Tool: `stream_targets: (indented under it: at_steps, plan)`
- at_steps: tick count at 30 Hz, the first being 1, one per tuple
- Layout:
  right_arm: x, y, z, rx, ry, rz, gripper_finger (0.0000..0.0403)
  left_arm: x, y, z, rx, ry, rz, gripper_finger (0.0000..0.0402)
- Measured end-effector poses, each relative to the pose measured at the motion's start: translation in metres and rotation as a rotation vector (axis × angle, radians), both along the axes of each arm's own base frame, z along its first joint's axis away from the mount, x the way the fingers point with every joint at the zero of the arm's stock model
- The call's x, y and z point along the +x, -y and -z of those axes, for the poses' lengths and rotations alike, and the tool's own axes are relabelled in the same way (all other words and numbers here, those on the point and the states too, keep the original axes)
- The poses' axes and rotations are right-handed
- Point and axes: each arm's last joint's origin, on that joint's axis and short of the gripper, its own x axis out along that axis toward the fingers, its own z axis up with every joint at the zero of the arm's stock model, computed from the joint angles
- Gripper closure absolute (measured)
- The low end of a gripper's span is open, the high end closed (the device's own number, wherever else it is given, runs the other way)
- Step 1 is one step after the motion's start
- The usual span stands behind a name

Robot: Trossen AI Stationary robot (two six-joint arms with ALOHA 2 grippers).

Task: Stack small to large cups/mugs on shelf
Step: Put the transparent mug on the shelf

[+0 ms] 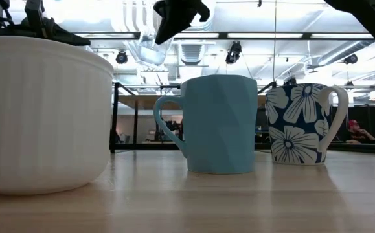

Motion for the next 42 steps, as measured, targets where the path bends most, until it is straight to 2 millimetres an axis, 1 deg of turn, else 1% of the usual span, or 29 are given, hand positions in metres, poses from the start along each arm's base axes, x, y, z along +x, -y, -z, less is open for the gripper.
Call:
stream_targets:
  at_steps: [9,15,25,34,42]
  plan:
    - [-0.018,0.033,-0.010,0.044,-0.015,0.140,0.0395,0.000,0.000,0.000,0.000,-0.002,0.007,0.0244]
    - [-0.032,0.057,-0.007,0.075,-0.096,0.230,0.0395,0.000,0.000,0.000,0.000,-0.002,0.011,0.0244]
    - [-0.046,0.089,-0.004,0.113,-0.140,0.352,0.0395,0.002,0.000,0.001,-0.002,-0.016,0.012,0.0244]
    - [-0.065,0.112,-0.002,0.159,-0.215,0.463,0.0395,0.002,0.000,0.001,-0.003,-0.017,0.012,0.0244]
    - [-0.088,0.121,-0.011,0.202,-0.261,0.556,0.0395,0.002,0.000,0.001,-0.002,-0.018,0.012,0.0244]
